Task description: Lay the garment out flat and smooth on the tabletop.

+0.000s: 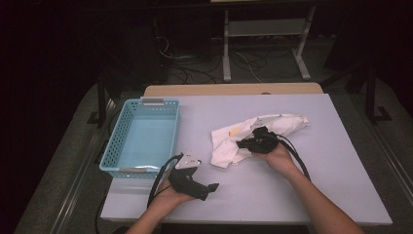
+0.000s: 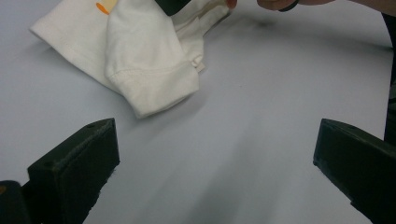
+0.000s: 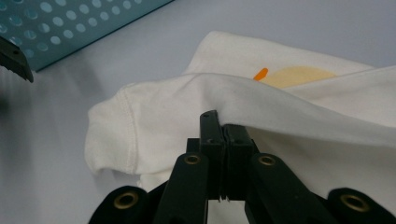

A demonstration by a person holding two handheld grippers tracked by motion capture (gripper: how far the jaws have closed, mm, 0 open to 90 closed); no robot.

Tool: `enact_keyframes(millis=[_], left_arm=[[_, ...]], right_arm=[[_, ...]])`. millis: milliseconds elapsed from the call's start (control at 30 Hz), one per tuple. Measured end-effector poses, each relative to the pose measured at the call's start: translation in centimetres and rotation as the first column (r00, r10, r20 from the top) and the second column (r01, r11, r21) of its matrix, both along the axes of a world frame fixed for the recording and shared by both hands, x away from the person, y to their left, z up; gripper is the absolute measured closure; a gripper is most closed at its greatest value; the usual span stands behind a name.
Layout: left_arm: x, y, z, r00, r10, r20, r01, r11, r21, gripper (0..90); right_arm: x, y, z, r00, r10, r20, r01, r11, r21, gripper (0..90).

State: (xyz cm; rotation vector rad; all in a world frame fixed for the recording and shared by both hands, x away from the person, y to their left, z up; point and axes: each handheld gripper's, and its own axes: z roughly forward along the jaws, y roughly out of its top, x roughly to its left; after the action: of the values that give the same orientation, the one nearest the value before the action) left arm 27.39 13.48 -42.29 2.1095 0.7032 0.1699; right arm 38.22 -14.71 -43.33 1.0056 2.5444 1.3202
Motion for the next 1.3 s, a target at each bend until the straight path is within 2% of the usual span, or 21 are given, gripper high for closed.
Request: enact_keyframes(millis=[267,800,1300], left_arm=[[0.0,0.1,0.0,1.0,0.002,-0.002,-0.002,1.0,0.0,0.0],[0.1,0.1,0.0,1.0,0.007,-0.001,-0.007,1.0,-0.001,0.0],[0.1,0.2,0.0,1.0,0.009,-0.004,-0.009,1.0,-0.004,0.0]], right_arm=[[-0.5,-0.6,0.4,0.9999,0.001,0.012,0.0,0.9996,-0.03,86.7],[-1.0,-2.7,1.2,0.9991,-0.036,0.022,0.036,0.9989,-0.031,86.7],[-1.6,-4.4,1.6,0.9971,-0.076,0.004,0.076,0.9964,-0.036,86.6]])
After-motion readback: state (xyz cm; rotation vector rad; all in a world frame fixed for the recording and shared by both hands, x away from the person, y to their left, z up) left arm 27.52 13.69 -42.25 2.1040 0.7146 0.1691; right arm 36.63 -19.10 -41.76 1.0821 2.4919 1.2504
